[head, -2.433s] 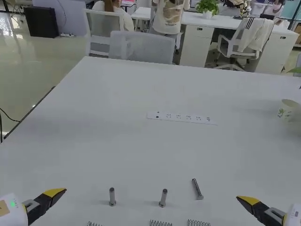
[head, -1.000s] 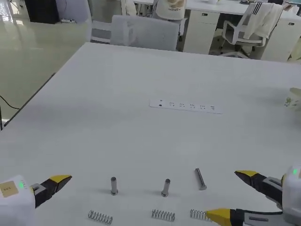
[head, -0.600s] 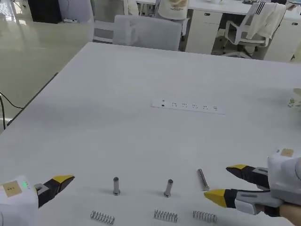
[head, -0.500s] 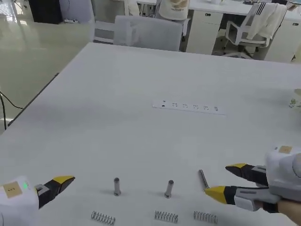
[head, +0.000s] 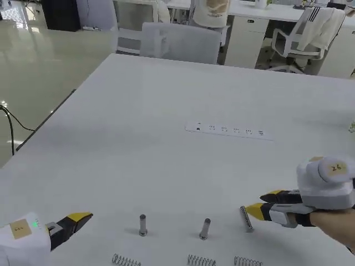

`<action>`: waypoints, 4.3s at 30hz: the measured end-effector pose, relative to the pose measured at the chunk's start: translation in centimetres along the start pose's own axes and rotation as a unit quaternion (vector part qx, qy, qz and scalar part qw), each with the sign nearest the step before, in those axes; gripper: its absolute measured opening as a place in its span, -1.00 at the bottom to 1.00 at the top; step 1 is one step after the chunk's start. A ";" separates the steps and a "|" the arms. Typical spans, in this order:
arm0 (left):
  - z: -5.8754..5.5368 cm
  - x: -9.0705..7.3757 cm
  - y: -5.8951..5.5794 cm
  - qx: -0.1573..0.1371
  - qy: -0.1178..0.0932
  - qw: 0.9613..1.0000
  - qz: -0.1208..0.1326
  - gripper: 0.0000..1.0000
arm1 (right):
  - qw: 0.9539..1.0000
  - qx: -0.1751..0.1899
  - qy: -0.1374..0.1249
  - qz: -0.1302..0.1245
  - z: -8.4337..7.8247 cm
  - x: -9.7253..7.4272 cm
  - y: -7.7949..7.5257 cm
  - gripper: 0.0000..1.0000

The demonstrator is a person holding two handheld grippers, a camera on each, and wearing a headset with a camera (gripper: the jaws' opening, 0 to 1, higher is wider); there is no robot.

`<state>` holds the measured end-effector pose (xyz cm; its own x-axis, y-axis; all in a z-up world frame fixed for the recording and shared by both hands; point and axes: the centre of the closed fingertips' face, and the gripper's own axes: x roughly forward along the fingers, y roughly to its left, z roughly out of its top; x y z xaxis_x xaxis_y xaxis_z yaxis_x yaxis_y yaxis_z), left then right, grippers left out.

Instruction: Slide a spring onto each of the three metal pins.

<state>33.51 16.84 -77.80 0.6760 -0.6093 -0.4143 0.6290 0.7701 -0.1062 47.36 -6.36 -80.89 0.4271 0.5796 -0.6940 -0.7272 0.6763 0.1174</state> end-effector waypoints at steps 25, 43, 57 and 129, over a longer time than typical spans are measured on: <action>-0.2 -0.1 -0.2 -0.003 0.000 1.000 -0.001 0.92 | 0.993 0.039 0.107 -0.038 -2.7 3.9 -0.7 -0.84; -0.1 -0.3 -0.5 -0.009 -0.007 1.000 0.002 0.91 | 0.997 0.052 0.054 -0.026 -2.6 1.9 0.4 -0.90; 0.2 -0.2 -1.1 -0.005 -0.013 1.000 -0.002 0.90 | 0.999 0.027 -0.001 -0.029 -2.4 -0.1 1.8 -0.90; 0.8 -0.4 -2.0 0.009 -0.014 1.000 -0.015 0.89 | 0.996 -0.082 -0.036 -0.005 -2.1 -5.9 5.3 -0.65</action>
<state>32.26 15.45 -76.71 0.6667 -0.6377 -0.3858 0.6563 0.7476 -0.1016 39.88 -7.08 -77.65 0.4688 0.6079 -0.6408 -0.7975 0.6032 -0.0113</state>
